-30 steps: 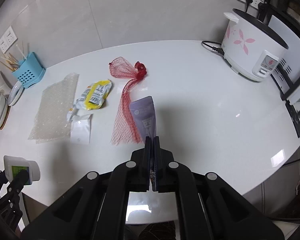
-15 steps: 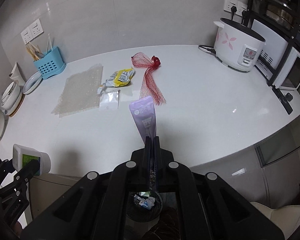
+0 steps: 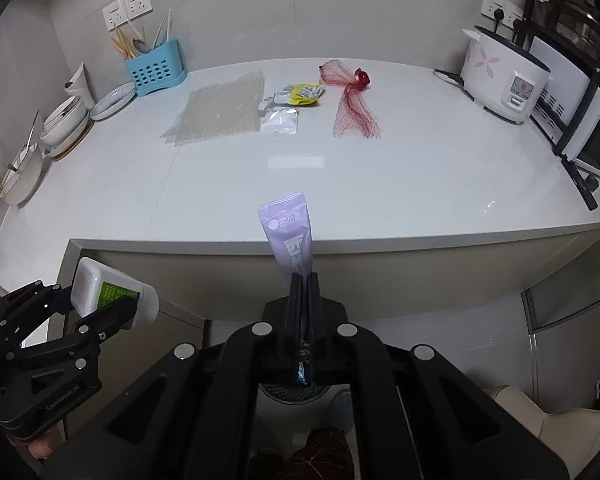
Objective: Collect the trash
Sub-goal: 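Lift the container and sachet and carry them down over the wastebasket, then open the left tool to drop the container while the right tool releases the sachet, then raise both open tools from the basket back up to the counter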
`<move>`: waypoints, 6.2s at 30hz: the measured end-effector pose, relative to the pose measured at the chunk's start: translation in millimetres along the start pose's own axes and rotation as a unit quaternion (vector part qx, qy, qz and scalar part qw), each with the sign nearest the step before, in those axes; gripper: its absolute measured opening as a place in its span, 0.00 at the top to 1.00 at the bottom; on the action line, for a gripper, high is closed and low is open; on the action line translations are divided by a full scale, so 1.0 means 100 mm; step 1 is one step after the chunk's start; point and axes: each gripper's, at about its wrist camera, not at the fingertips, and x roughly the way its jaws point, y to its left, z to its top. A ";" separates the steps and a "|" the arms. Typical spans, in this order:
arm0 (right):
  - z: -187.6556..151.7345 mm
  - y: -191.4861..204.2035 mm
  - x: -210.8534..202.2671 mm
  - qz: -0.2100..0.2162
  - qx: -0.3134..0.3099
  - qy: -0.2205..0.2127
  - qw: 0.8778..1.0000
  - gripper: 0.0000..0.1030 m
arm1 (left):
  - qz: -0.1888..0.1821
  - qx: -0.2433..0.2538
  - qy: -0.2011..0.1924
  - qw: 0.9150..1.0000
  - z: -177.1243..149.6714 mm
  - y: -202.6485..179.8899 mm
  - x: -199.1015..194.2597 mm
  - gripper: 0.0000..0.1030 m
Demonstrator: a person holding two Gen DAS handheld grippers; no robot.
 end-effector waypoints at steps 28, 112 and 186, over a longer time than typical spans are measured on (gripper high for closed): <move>-1.51 -0.42 2.25 0.069 -0.063 0.094 0.991 0.98 | 0.018 -0.059 0.087 0.994 -1.50 0.03 2.33 0.60; -3.24 -0.08 5.16 0.083 -0.061 0.152 0.983 0.21 | 0.058 -0.145 0.154 0.976 -3.28 1.08 4.70 0.06; 0.51 -0.38 0.08 -0.028 -0.015 -0.059 0.998 0.08 | 0.066 -0.039 -0.045 0.996 0.70 0.33 0.01 0.06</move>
